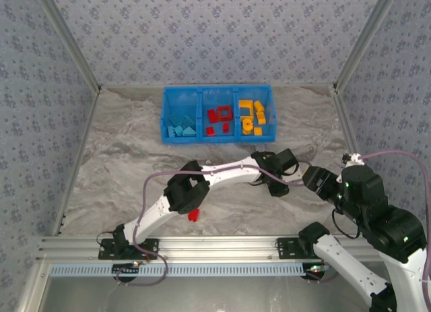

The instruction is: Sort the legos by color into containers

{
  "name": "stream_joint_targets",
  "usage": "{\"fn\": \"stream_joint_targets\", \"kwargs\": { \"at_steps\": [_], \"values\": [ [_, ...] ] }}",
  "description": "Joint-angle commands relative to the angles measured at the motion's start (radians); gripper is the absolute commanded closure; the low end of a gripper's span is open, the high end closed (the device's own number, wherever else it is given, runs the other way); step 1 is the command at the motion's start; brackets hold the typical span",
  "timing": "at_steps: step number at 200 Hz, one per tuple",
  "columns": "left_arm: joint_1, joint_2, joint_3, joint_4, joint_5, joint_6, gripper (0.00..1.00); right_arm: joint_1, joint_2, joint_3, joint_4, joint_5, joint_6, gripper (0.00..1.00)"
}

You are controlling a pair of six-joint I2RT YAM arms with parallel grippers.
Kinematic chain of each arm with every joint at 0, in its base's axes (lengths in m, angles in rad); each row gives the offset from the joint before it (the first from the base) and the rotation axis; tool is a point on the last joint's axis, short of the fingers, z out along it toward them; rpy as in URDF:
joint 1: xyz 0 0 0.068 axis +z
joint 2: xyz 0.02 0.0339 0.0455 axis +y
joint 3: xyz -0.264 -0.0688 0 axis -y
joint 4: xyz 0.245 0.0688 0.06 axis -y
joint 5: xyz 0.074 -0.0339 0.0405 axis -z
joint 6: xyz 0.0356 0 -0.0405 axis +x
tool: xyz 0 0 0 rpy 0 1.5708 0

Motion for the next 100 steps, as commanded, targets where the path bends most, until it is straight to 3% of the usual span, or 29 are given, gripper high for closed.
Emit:
{"fn": "stream_joint_targets", "kwargs": {
  "at_steps": [1,38,77,100],
  "values": [
    [0.003,-0.087,-0.053,0.025,-0.049,-0.037,0.71,-0.002,-0.006,-0.010,-0.010,-0.009,0.007,0.36],
    [0.115,-0.357,-0.284,0.129,-0.054,-0.186,0.71,-0.002,0.026,-0.034,0.074,-0.055,-0.060,0.36],
    [0.317,-0.636,-0.484,0.118,-0.034,-0.325,0.71,0.014,0.158,-0.138,0.293,-0.238,-0.187,0.38],
    [0.465,-0.726,-0.553,0.079,-0.030,-0.377,0.71,0.154,0.308,-0.150,0.451,-0.206,-0.245,0.38]
  ]
}}
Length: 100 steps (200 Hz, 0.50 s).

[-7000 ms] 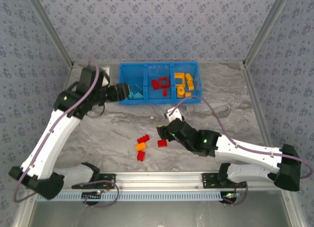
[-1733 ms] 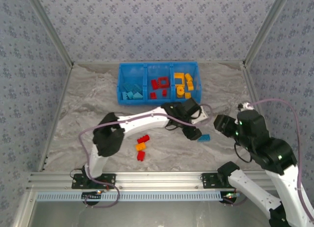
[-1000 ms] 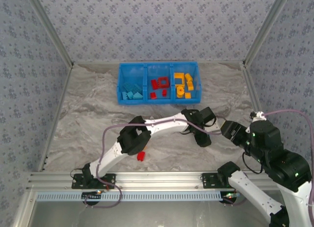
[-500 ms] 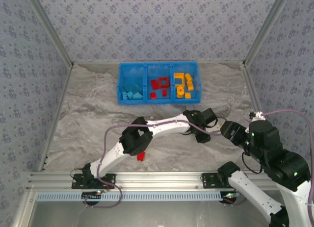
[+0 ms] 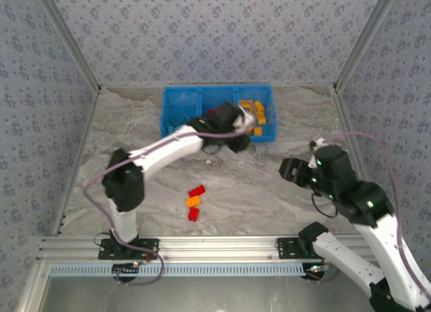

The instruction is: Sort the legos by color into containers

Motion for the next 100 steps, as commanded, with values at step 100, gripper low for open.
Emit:
{"fn": "stream_joint_targets", "kwargs": {
  "at_steps": [100],
  "values": [
    [0.515,0.301,0.361,-0.154,0.064,-0.319,0.72,0.442,0.614,0.041,0.945,0.184,-0.389,0.37]
  ]
}}
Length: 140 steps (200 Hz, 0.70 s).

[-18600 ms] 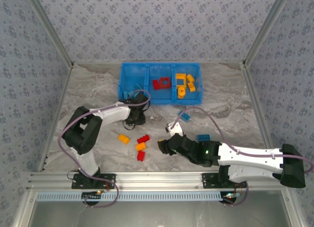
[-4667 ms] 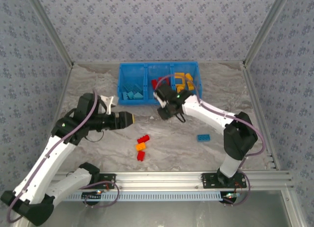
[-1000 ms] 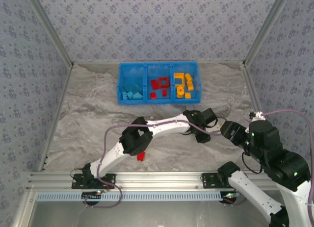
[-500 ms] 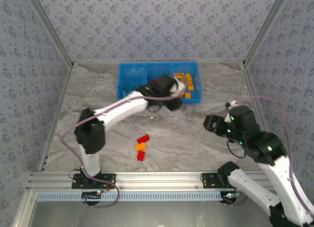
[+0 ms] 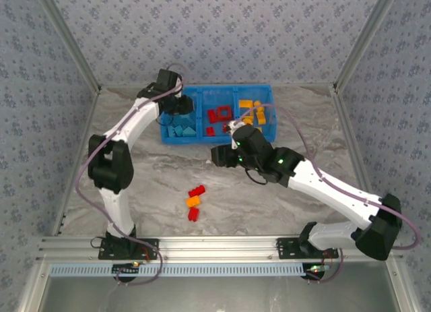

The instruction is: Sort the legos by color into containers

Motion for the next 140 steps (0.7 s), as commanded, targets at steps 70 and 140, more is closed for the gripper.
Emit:
{"fn": "stream_joint_targets", "kwargs": {
  "at_steps": [70,140],
  "values": [
    [0.044,0.399,0.487,-0.168,0.057,-0.197,0.72,0.256,0.414,0.253,0.381,0.433,-0.462,0.32],
    [0.044,0.440,0.462,-0.138,0.095,-0.249,0.59,0.267,0.413,0.249,0.356,0.436,-0.400,0.32]
  ]
}}
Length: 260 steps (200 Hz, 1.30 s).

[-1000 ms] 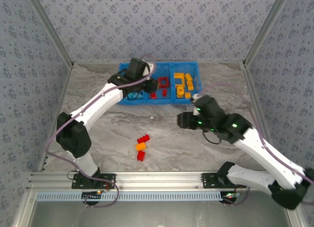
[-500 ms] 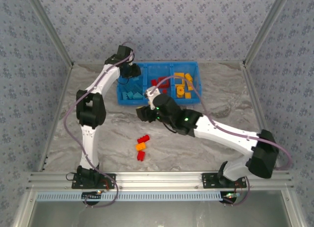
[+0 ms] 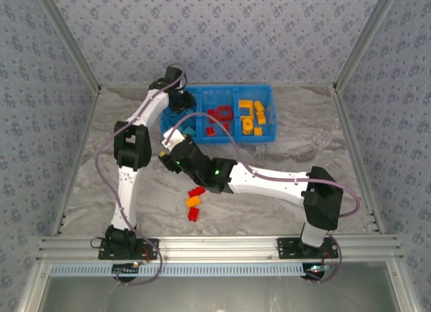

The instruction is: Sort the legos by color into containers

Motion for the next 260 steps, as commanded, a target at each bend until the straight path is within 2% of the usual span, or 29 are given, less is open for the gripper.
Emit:
{"fn": "stream_joint_targets", "kwargs": {
  "at_steps": [1,12,28,48,84,100,134,163,188,210,234,260],
  "values": [
    [0.002,0.009,0.011,-0.006,0.033,-0.025,0.58,-0.002,-0.036,0.001,0.006,0.040,0.000,0.32],
    [0.002,-0.010,0.000,-0.011,0.033,-0.024,0.47,-0.003,-0.047,-0.013,0.005,0.044,0.006,0.31],
    [0.001,-0.066,-0.047,0.005,0.023,-0.021,0.40,-0.007,-0.070,-0.036,-0.001,0.048,0.018,0.31],
    [0.000,-0.140,-0.099,0.028,0.025,-0.020,0.37,-0.011,-0.107,-0.054,-0.035,0.051,0.045,0.30],
    [-0.001,-0.287,-0.183,0.038,0.011,-0.024,0.36,-0.022,-0.206,-0.127,-0.078,0.020,0.065,0.31],
    [-0.001,-0.374,-0.233,0.038,0.004,-0.019,0.35,-0.049,-0.255,-0.164,-0.117,-0.042,0.066,0.31],
    [-0.023,-0.589,-0.354,0.056,0.030,0.042,0.33,-0.161,-0.363,-0.269,-0.252,-0.294,0.029,0.31],
    [-0.061,-0.811,-0.513,-0.012,0.058,0.114,0.30,-0.234,-0.413,-0.331,-0.378,-0.456,-0.077,0.24],
    [-0.089,-1.046,-0.748,-0.005,0.165,0.126,0.26,-0.238,-0.371,-0.345,-0.464,-0.498,-0.174,0.19],
    [-0.099,-1.250,-0.951,-0.034,0.243,0.142,0.22,-0.224,-0.279,-0.327,-0.500,-0.469,-0.232,0.18],
    [-0.100,-1.457,-1.141,-0.106,0.310,0.150,0.21,-0.188,-0.177,-0.320,-0.467,-0.418,-0.287,0.18],
    [-0.100,-1.635,-1.273,-0.207,0.392,0.142,0.21,-0.166,-0.086,-0.331,-0.401,-0.434,-0.380,0.18]
  ]
}}
